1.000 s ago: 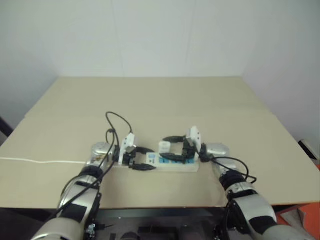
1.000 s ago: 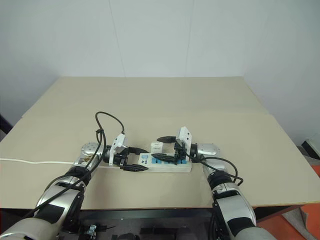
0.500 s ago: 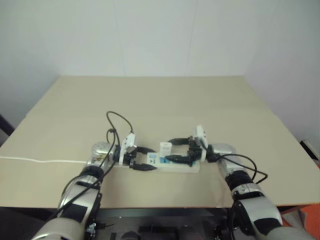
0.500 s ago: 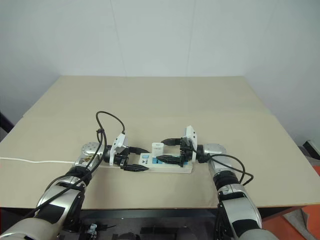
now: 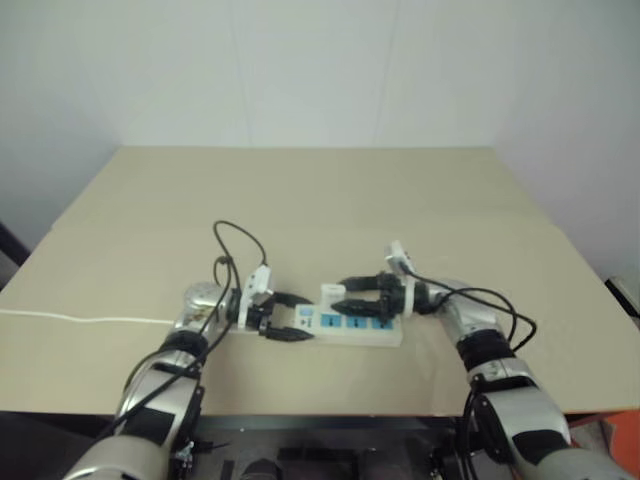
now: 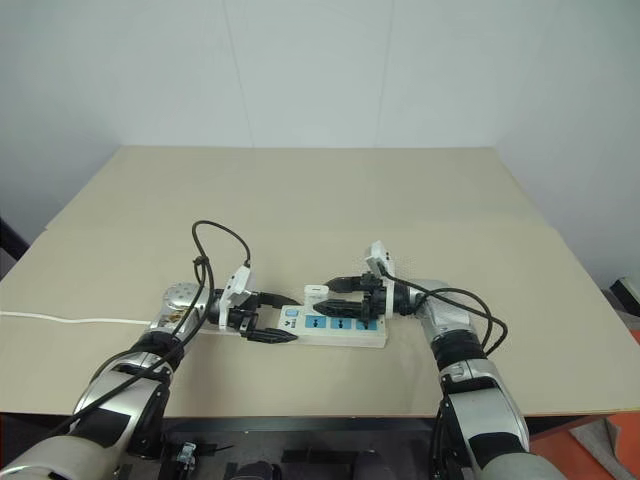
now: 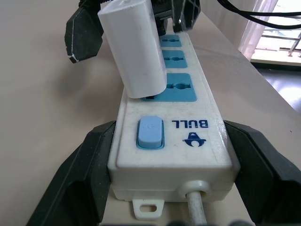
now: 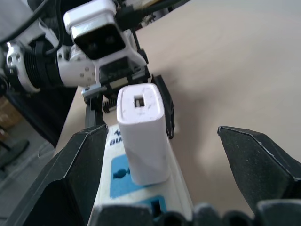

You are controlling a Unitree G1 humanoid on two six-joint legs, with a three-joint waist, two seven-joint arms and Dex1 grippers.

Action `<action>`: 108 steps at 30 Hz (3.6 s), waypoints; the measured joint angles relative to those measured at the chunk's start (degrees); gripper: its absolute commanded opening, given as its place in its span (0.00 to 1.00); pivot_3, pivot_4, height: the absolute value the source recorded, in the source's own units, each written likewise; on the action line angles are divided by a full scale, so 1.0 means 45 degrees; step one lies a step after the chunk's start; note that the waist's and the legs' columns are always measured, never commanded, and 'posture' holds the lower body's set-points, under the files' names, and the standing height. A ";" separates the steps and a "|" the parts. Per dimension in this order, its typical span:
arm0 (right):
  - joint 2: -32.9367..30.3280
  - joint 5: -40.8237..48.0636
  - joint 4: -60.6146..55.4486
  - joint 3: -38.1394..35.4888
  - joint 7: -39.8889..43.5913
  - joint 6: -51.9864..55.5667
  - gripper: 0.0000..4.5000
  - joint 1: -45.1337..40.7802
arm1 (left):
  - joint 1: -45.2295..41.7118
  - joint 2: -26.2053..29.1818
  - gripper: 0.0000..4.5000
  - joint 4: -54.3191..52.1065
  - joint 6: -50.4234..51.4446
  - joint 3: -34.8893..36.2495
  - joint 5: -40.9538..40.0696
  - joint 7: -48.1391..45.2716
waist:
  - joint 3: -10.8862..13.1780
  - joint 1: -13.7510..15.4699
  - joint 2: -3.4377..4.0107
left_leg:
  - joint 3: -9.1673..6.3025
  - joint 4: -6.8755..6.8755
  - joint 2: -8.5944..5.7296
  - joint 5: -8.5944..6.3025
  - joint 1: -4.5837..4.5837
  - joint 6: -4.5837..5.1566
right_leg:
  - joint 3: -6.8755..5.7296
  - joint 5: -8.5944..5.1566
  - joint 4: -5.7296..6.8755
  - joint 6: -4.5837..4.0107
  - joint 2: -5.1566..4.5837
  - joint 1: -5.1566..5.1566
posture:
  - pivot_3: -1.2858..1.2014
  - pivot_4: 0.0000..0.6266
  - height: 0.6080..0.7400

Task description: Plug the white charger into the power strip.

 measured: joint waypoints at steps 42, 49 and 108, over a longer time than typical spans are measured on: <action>-0.0190 0.0380 -0.2225 0.0466 -0.0284 0.0200 0.24 0.1094 | 0.0066 -0.0110 0.72 -0.0080 -0.0172 -0.0016 0.0003 -0.0035 | 0.0020 0.0078 0.0009 | 0.0000 0.0000 0.0000 0.0001 -0.0004 -0.0001 | -0.0005 -0.0002 -0.0004 0.0004 0.0000 -0.0001 | 0.52 0.24 1.00; -0.0187 0.0359 -0.2270 0.0473 -0.0043 -0.1315 0.24 0.1472 | 0.0071 -0.0146 0.72 -0.0080 -0.0259 -0.0042 0.0010 -0.0037 | 0.0021 0.0093 0.0008 | 0.0000 0.0002 0.0000 0.0001 -0.0004 -0.0002 | -0.0005 -0.0002 -0.0003 0.0005 0.0000 -0.0001 | 0.52 0.24 1.00; 0.0259 -0.0912 -0.0493 0.0960 -0.0136 -0.7633 1.00 0.1633 | 0.0221 -0.0154 0.99 -0.0295 0.0133 0.0150 0.0006 0.0013 | 0.0021 -0.0012 0.0007 | 0.0000 0.0001 0.0005 0.0003 0.0052 -0.0003 | -0.0004 -0.0004 -0.0001 0.0008 0.0005 0.0047 | 0.52 0.24 1.00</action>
